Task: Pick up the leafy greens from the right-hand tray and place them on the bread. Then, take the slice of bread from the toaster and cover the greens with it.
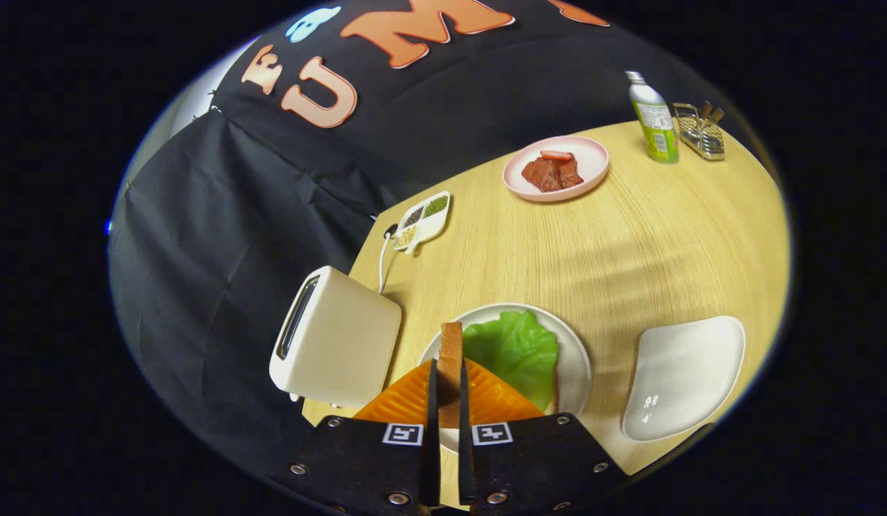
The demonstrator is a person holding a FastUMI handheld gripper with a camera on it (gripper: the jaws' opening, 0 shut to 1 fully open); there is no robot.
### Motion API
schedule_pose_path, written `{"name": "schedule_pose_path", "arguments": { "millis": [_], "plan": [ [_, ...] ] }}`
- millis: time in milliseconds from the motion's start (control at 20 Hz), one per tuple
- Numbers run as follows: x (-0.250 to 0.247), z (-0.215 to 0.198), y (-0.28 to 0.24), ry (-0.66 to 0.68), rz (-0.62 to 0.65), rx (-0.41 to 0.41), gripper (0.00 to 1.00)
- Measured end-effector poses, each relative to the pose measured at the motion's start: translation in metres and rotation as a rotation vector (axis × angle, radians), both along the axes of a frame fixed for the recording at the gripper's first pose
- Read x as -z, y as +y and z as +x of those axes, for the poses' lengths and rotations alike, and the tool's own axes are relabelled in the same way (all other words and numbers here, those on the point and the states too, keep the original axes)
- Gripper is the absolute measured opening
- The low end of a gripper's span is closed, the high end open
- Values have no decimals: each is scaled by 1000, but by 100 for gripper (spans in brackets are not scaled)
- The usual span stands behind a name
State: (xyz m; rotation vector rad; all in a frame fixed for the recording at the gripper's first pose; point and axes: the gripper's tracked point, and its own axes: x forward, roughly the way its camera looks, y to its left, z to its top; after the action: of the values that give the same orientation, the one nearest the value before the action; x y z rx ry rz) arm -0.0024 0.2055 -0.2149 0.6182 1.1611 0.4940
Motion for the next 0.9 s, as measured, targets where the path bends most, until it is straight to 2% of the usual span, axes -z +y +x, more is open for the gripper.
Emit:
{"name": "schedule_pose_path", "arguments": {
  "millis": [250, 400, 550, 750, 800, 900],
  "plan": [
    [33, -2, -26, 30, -74, 59, 13],
    [55, 8, -49, -14, -191, 102, 28],
    [44, 18, -59, -91, -205, 134, 34],
    [18, 31, -77, -257, -278, 162, 53],
    [9, 33, -84, -303, -306, 174, 64],
    [-9, 39, -98, -395, -358, 202, 76]
  ]
}}
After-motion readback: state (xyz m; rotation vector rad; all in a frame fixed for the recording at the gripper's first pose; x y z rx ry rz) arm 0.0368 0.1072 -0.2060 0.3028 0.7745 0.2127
